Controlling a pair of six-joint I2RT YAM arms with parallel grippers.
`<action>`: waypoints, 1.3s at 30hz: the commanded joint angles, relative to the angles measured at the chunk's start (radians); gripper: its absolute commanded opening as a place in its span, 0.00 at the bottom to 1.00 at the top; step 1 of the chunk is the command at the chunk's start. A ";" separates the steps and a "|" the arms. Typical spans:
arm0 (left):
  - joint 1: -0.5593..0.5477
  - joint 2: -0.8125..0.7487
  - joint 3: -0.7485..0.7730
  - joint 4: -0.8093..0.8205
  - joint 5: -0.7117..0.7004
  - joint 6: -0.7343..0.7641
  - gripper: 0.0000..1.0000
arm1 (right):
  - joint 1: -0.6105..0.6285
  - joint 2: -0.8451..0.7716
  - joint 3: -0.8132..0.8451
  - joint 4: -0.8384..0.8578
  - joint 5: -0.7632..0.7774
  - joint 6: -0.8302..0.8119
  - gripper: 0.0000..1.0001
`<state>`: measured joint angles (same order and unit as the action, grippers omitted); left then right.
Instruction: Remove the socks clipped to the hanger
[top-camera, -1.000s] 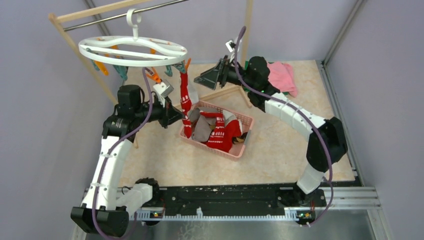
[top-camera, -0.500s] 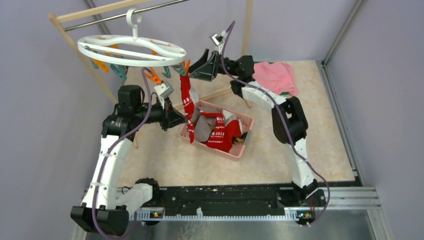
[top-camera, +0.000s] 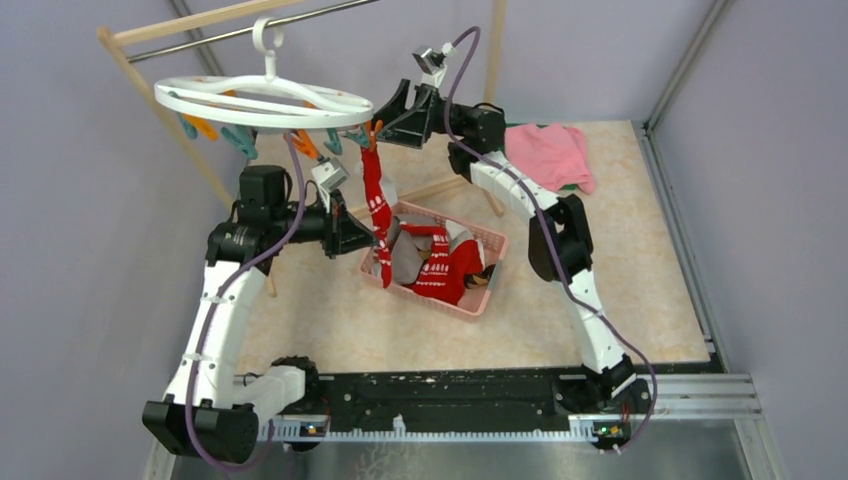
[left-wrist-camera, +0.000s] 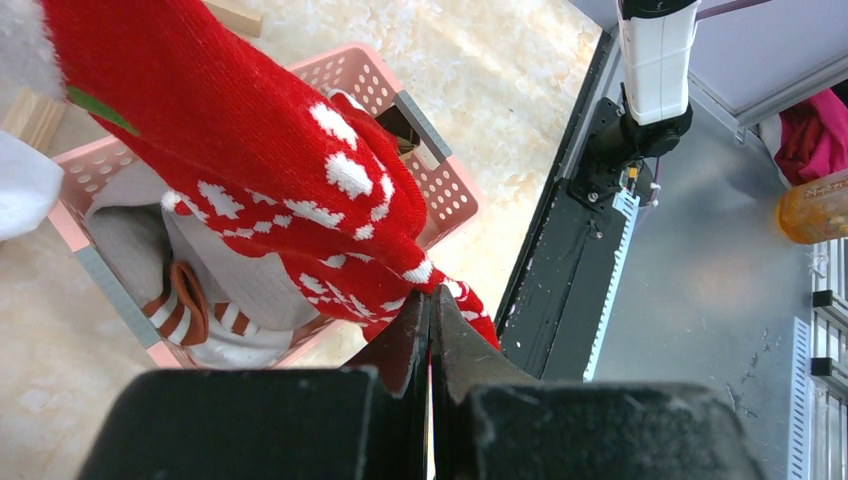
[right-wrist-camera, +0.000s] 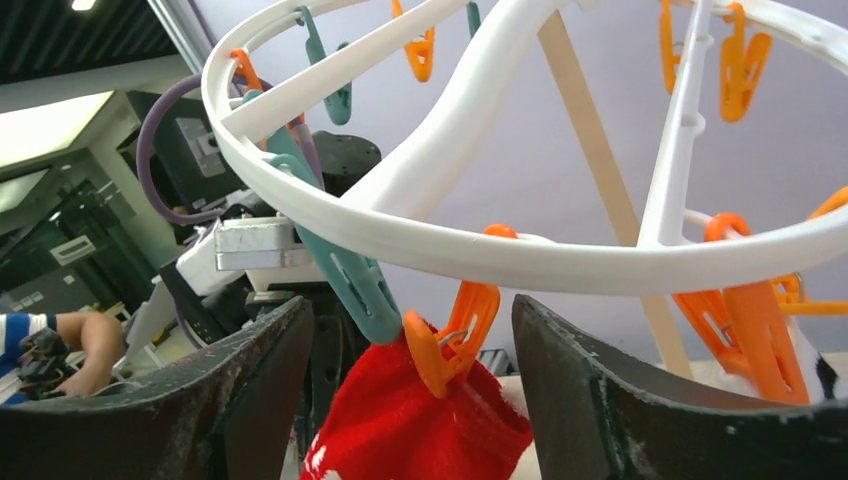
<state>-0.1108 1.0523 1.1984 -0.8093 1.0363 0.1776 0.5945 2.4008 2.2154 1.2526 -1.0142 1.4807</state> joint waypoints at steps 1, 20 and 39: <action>0.005 -0.002 0.056 0.017 0.028 -0.001 0.00 | 0.015 0.009 0.054 0.001 0.023 0.018 0.69; 0.007 -0.009 0.063 0.010 0.011 0.010 0.00 | 0.018 0.038 0.059 0.112 0.173 0.114 0.41; 0.007 -0.018 0.024 0.069 -0.085 -0.019 0.00 | 0.018 -0.120 -0.182 -0.092 0.187 -0.115 0.00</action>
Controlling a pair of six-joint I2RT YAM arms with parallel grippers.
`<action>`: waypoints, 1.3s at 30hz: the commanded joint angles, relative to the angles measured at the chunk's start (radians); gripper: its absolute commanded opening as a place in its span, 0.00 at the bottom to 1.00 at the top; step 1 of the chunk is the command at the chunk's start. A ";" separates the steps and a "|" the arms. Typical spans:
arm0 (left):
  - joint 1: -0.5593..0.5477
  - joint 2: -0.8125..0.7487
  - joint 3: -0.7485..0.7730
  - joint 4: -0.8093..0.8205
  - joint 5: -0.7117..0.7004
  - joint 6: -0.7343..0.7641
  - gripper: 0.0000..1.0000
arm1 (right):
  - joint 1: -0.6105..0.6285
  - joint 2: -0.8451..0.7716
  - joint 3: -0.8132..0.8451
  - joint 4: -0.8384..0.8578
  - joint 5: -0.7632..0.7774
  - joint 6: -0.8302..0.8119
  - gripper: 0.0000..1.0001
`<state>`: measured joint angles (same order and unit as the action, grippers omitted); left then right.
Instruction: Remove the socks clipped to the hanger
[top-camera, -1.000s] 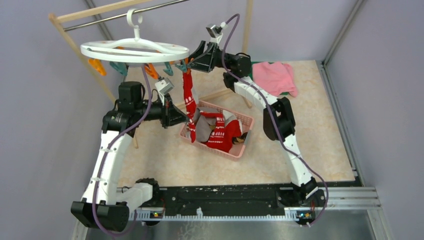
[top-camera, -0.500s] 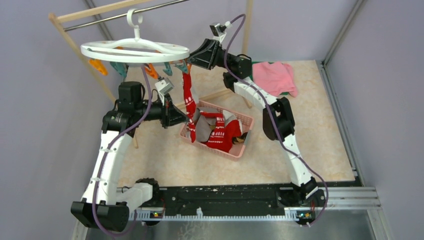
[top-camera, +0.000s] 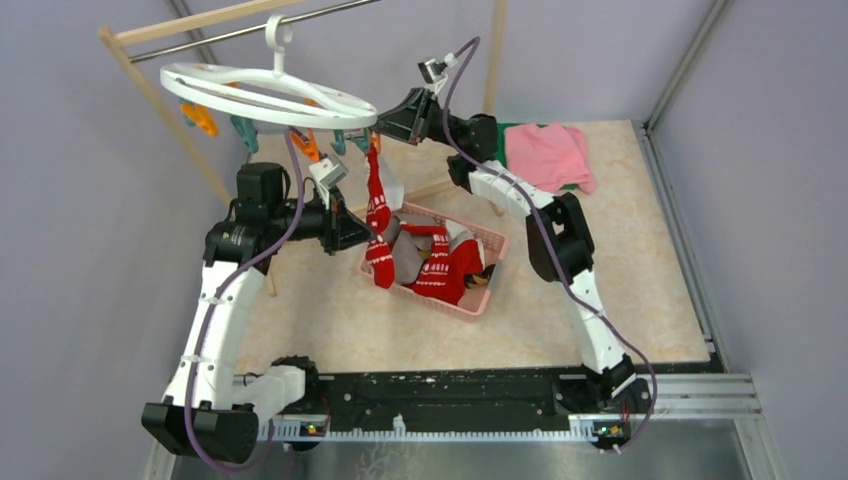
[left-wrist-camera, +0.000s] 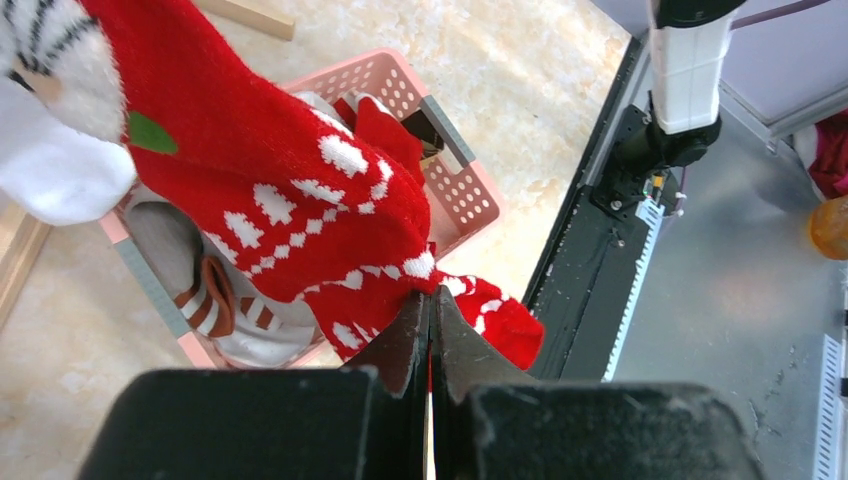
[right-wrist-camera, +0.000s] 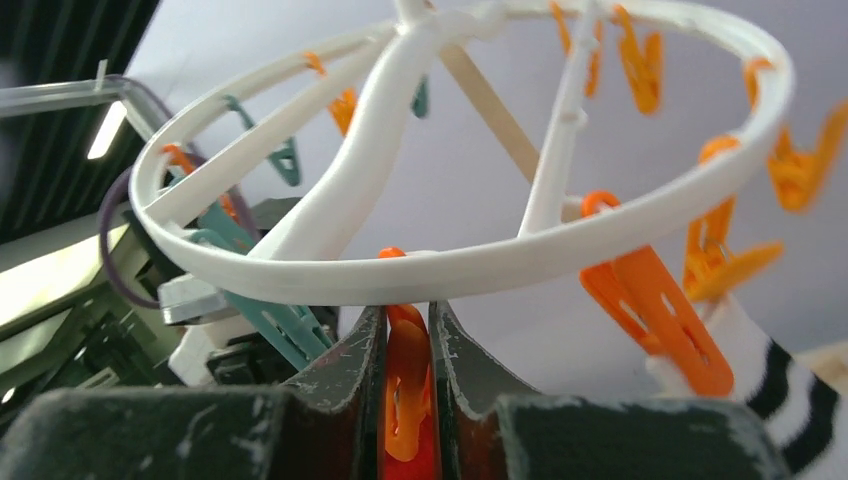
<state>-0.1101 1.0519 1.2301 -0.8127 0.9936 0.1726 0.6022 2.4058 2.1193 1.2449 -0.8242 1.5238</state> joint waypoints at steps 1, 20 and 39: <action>0.006 -0.016 -0.021 0.077 -0.057 -0.012 0.00 | 0.011 -0.150 -0.117 -0.134 0.006 -0.209 0.00; 0.004 -0.017 -0.121 0.109 -0.041 0.062 0.00 | 0.011 -0.445 -0.361 -0.586 0.146 -0.652 0.99; -0.109 0.134 -0.174 0.113 -0.118 0.417 0.00 | -0.035 -0.495 -0.565 -0.834 0.286 -1.026 0.99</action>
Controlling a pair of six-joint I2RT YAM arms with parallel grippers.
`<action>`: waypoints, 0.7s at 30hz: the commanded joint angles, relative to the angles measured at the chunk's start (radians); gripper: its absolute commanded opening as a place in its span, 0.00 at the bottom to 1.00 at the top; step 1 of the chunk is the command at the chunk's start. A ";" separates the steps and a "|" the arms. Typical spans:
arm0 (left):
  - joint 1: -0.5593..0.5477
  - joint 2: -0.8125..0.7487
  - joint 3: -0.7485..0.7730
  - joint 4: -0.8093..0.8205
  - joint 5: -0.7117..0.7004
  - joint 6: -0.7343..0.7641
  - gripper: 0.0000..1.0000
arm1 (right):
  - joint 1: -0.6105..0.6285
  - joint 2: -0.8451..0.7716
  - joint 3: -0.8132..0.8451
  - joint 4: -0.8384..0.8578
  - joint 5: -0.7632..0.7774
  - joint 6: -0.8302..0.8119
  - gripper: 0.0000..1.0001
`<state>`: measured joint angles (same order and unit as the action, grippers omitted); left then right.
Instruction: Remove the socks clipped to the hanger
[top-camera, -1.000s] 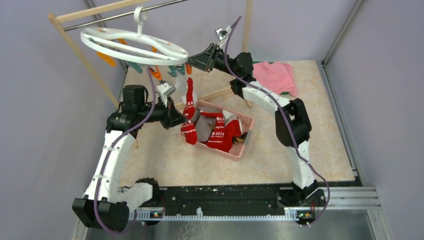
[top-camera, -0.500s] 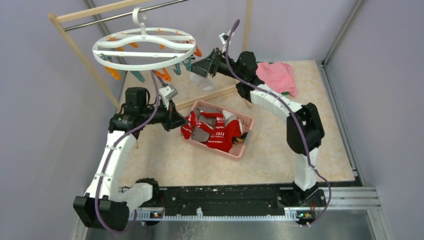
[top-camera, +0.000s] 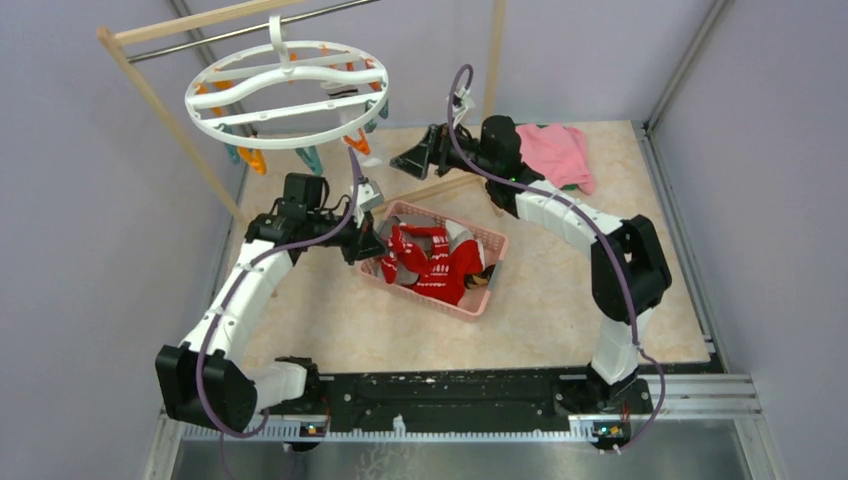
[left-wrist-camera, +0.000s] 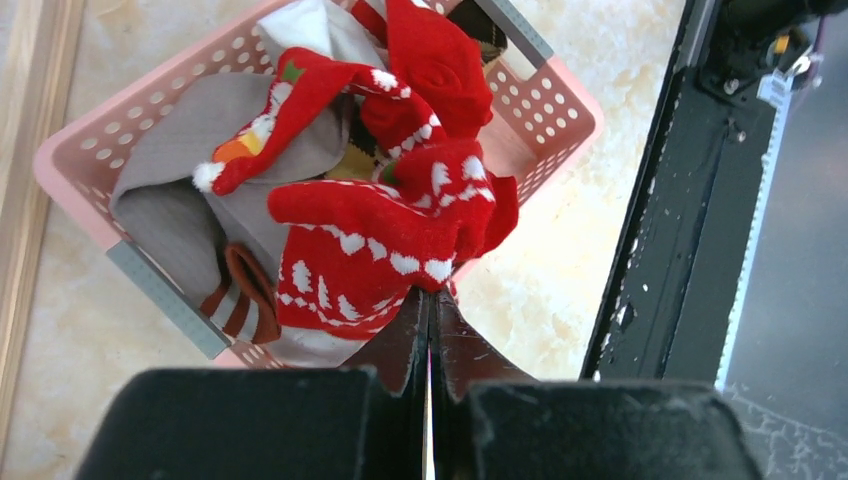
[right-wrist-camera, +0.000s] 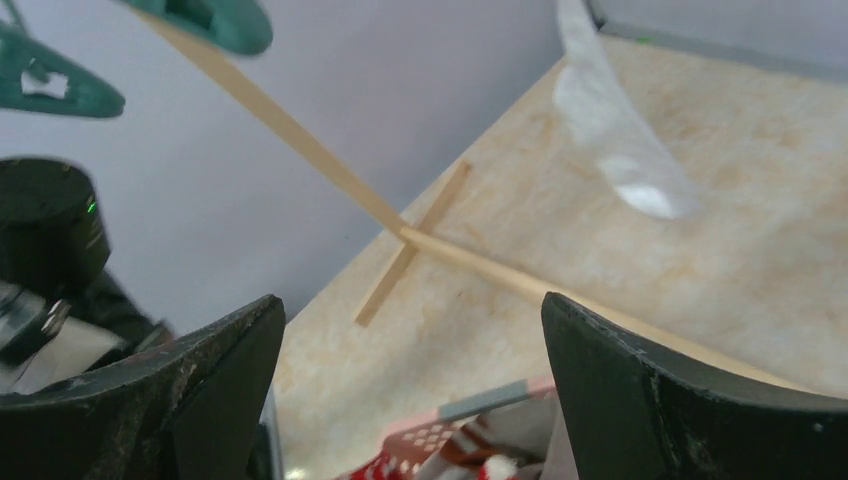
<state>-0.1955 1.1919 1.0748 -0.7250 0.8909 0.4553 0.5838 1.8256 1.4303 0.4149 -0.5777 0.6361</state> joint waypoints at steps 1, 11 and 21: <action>-0.025 -0.015 -0.032 0.021 -0.023 0.160 0.00 | -0.016 0.136 0.173 0.004 0.031 -0.149 0.99; -0.180 0.007 -0.055 0.250 -0.124 0.163 0.00 | -0.019 0.015 -0.032 0.076 0.110 -0.199 0.99; -0.391 0.130 0.030 0.311 -0.229 0.181 0.00 | -0.023 -0.369 -0.402 -0.007 0.373 -0.182 0.95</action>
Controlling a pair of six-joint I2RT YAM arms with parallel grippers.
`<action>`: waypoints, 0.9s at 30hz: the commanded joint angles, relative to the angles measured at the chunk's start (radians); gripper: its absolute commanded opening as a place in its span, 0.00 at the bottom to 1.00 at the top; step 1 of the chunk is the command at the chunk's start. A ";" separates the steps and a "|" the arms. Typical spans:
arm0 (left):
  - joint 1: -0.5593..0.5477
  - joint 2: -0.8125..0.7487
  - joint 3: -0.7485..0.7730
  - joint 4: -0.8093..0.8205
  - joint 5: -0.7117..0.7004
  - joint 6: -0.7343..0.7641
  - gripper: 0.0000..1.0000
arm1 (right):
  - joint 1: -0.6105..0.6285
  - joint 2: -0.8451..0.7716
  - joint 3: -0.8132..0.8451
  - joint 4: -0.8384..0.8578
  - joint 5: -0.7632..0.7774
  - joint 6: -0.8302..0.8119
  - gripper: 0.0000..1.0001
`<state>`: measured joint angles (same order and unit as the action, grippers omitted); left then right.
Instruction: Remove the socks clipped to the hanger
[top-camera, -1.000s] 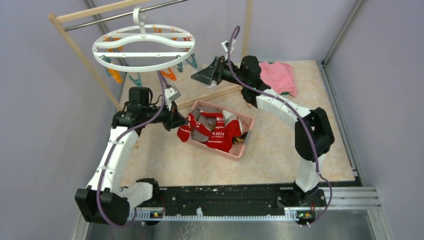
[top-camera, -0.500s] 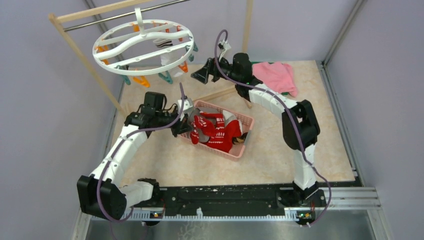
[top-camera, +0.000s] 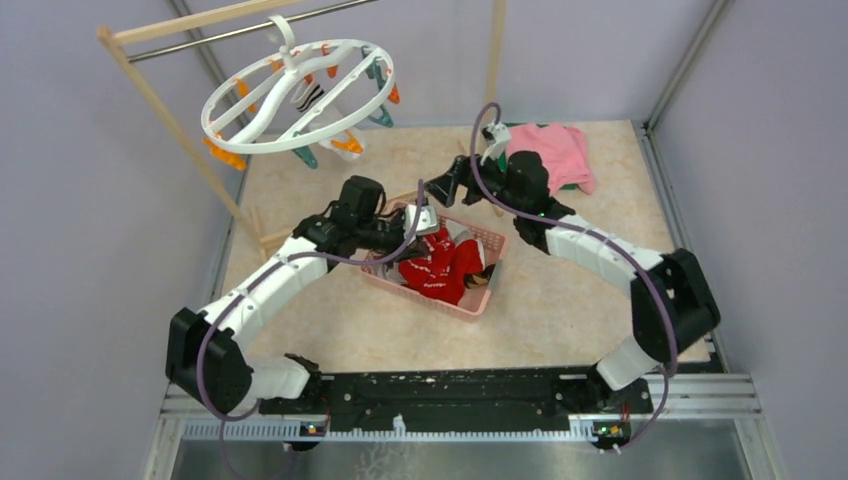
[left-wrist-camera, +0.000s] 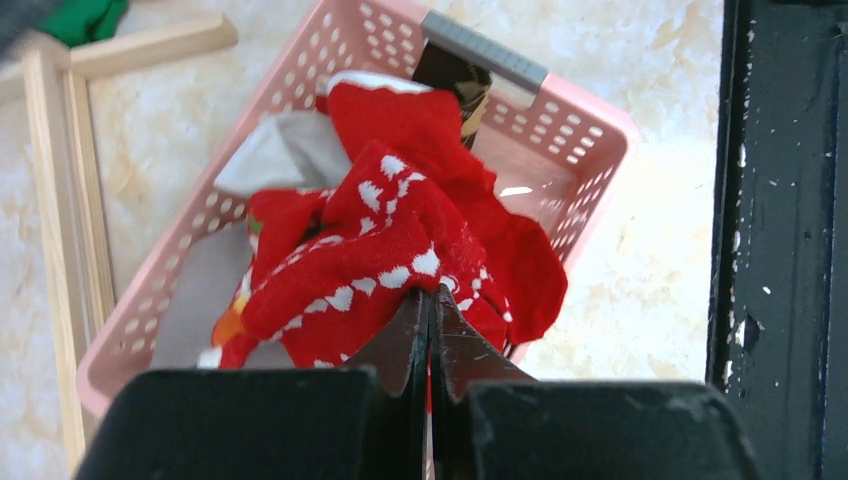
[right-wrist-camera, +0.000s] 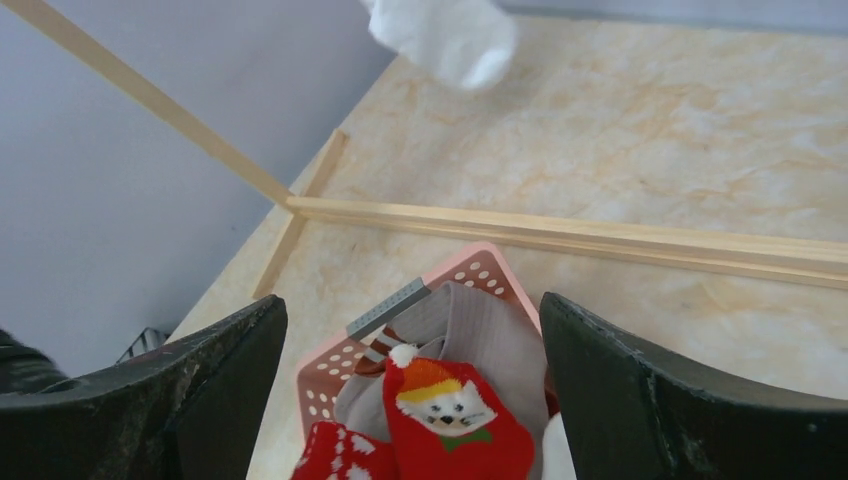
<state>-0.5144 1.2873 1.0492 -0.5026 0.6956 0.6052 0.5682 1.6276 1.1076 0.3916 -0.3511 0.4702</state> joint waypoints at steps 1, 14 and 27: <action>-0.095 0.050 0.062 0.100 -0.048 0.033 0.00 | -0.007 -0.207 -0.108 0.010 0.160 -0.014 0.95; -0.227 0.097 0.139 0.022 -0.167 0.144 0.99 | -0.007 -0.512 -0.371 -0.102 0.089 0.134 0.60; -0.141 -0.213 0.055 -0.291 -0.283 0.133 0.99 | 0.093 -0.245 -0.361 -0.049 0.083 0.177 0.29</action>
<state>-0.7238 1.1038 1.1183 -0.7136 0.4469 0.7570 0.6609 1.3025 0.7181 0.3157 -0.2932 0.6403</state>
